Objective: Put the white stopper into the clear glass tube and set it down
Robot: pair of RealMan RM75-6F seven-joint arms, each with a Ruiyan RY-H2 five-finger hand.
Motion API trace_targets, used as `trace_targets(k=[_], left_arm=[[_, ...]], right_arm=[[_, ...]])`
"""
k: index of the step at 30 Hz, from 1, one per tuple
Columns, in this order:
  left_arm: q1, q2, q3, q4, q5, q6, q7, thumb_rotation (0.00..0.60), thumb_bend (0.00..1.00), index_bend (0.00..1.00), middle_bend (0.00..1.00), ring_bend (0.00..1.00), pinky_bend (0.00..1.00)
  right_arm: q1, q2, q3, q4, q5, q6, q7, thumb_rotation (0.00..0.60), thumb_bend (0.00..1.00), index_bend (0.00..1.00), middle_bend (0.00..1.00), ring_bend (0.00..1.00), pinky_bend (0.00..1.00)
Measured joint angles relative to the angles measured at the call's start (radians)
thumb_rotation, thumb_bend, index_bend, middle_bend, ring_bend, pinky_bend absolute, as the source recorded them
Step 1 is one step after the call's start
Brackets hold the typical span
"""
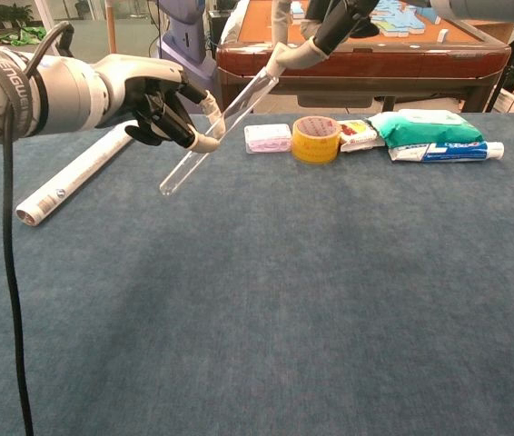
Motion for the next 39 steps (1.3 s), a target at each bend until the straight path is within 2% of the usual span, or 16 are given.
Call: trace_targets(k=[19, 31, 39], left_arm=[[-0.013, 0.021, 0.001, 0.005, -0.042, -0.026, -0.007, 0.600, 0.35, 0.62, 1.00, 1.00, 1.00], [-0.020, 0.053, 0.011, -0.013, -0.051, -0.063, -0.021, 0.600, 0.35, 0.62, 1.00, 1.00, 1.00], [-0.020, 0.069, 0.013, -0.019, -0.047, -0.087, -0.047, 0.600, 0.35, 0.62, 1.00, 1.00, 1.00]], right_arm=[[0.043, -0.035, -0.006, 0.018, 0.045, 0.007, -0.039, 0.600, 0.37, 0.60, 0.88, 0.91, 0.84], [0.108, 0.023, -0.013, 0.013, 0.145, -0.097, -0.067, 0.600, 0.37, 0.60, 0.88, 0.91, 0.84], [0.133, 0.043, -0.018, 0.016, 0.177, -0.138, -0.039, 0.600, 0.37, 0.60, 0.88, 0.91, 0.84]])
